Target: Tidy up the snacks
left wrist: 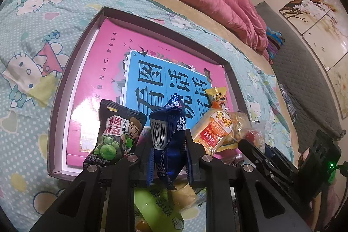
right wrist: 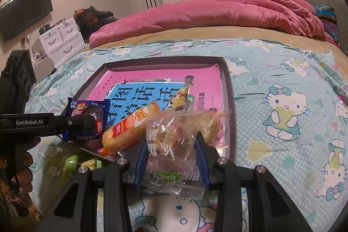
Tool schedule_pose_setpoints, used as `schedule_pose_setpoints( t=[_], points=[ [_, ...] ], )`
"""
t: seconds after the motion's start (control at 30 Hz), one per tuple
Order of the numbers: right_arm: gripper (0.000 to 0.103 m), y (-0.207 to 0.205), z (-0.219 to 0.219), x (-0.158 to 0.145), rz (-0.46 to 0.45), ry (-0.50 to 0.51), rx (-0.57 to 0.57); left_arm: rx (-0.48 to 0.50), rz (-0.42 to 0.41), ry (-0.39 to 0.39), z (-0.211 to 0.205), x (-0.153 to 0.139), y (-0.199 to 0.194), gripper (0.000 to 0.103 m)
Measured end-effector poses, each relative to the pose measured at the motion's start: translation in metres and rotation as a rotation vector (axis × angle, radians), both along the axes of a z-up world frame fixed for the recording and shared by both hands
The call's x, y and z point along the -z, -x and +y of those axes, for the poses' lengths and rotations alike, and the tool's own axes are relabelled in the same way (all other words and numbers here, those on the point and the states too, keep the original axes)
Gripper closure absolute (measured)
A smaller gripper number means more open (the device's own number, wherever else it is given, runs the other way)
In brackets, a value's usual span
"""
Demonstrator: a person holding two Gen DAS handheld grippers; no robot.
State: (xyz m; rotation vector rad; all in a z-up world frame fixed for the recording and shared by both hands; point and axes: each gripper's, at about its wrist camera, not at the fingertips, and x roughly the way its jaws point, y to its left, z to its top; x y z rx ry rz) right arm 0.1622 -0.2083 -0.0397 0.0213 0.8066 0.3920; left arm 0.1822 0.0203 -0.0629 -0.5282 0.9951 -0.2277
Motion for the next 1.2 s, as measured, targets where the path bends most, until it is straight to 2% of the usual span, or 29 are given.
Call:
schedule_pose_setpoints(
  t=[0.6, 0.7, 0.77, 1.0, 1.2],
  points=[
    [0.062, -0.004, 0.019, 0.006, -0.015, -0.008, -0.094, -0.011, -0.002, -0.013, 0.007, 0.001, 0.002, 0.079],
    [0.062, -0.008, 0.018, 0.008, -0.028, 0.037, -0.056, -0.012, -0.002, -0.012, 0.007, 0.001, 0.002, 0.079],
    [0.062, -0.011, 0.015, 0.009, -0.025, 0.033, -0.044, -0.011, -0.001, -0.013, 0.007, 0.001, 0.002, 0.079],
    [0.062, -0.012, 0.020, 0.011, -0.060, 0.097, -0.040, -0.013, -0.001, -0.019, 0.005, 0.002, 0.001, 0.078],
    [0.062, -0.007, 0.029, 0.008, -0.073, 0.072, -0.121, -0.014, 0.000, -0.022, 0.004, 0.003, 0.001, 0.078]
  ],
)
